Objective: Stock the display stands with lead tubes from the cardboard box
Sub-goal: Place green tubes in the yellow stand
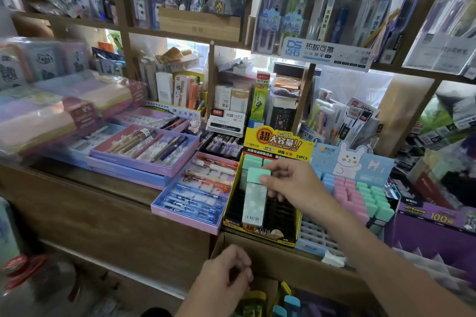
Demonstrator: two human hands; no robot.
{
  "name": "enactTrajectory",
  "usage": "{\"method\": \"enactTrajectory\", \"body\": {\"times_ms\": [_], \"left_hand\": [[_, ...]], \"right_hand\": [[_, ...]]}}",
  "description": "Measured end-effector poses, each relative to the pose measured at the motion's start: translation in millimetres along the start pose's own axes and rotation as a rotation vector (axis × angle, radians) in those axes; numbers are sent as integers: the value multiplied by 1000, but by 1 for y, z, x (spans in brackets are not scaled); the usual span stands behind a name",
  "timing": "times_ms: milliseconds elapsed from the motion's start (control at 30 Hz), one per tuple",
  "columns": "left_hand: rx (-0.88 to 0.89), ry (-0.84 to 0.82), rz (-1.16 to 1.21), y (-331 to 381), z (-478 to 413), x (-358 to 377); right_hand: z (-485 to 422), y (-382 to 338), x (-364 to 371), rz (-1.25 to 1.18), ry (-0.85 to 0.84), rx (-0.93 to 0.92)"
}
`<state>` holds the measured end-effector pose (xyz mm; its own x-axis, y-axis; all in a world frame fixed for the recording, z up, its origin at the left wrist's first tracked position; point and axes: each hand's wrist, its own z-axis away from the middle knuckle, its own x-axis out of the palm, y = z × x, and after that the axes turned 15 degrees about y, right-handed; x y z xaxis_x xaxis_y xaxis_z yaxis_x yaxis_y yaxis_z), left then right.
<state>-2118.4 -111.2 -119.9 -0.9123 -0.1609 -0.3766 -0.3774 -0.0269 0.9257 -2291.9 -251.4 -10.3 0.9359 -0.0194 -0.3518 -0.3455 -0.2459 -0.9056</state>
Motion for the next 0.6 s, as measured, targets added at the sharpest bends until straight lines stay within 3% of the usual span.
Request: {"method": "enactTrajectory", "body": {"times_ms": [267,367,600], "left_hand": [[111,-211,-417,2,-4,6],[98,-307,-460,3,-5,7],[107,-300,-460,1,-5,8]], "right_hand": [[-21,3,-5,63,150,-97],[-28,4,0,115,171,-131],[-35,9,15,214,164,-196]]}}
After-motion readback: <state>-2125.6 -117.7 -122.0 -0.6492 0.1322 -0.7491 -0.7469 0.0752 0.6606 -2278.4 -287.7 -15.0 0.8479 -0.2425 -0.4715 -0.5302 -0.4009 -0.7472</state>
